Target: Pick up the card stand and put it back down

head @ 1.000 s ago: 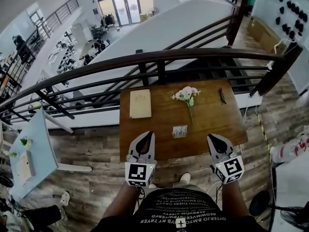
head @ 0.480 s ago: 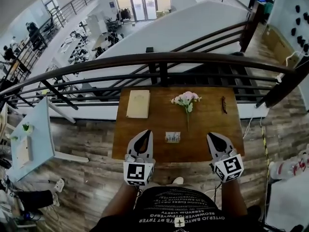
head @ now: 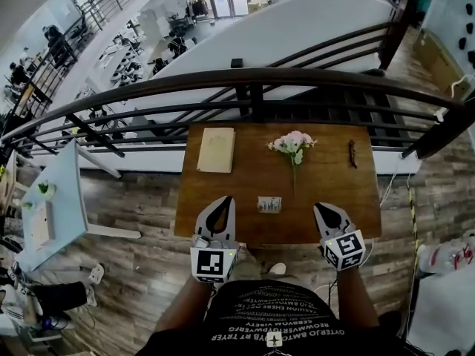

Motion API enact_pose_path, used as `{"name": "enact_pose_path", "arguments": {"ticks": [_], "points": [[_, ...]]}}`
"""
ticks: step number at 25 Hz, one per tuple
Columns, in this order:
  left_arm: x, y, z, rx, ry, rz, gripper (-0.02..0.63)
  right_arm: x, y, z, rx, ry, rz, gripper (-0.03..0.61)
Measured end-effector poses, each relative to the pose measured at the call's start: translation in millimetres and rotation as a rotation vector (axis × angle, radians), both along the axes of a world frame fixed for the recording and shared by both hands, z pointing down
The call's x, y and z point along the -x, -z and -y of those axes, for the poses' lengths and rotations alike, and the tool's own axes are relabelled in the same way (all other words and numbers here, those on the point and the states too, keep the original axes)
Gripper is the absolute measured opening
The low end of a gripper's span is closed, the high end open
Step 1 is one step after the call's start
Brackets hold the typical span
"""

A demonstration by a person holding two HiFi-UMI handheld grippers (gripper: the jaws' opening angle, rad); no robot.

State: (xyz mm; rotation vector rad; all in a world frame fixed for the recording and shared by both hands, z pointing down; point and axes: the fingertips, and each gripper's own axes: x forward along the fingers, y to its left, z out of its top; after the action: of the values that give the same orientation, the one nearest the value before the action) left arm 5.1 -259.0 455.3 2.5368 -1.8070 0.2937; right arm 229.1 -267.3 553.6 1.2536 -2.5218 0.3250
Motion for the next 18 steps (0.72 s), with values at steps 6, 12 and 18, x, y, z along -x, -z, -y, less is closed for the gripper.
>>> {"name": "enact_pose_path", "arguments": {"ticks": [6, 12, 18], "points": [[8.5, -5.0, 33.3, 0.016, -0.060, 0.000, 0.023, 24.9, -52.6, 9.8, 0.099, 0.018, 0.024, 0.015], [20.1, 2.0, 76.8, 0.010, -0.120, -0.009, 0.023, 50.7, -103.3, 19.8, 0.193, 0.040, 0.015, 0.103], [30.0, -1.8, 112.4, 0.020, -0.166, -0.012, 0.023, 74.0, -167.2, 24.9, 0.300, 0.093, -0.032, 0.173]]}}
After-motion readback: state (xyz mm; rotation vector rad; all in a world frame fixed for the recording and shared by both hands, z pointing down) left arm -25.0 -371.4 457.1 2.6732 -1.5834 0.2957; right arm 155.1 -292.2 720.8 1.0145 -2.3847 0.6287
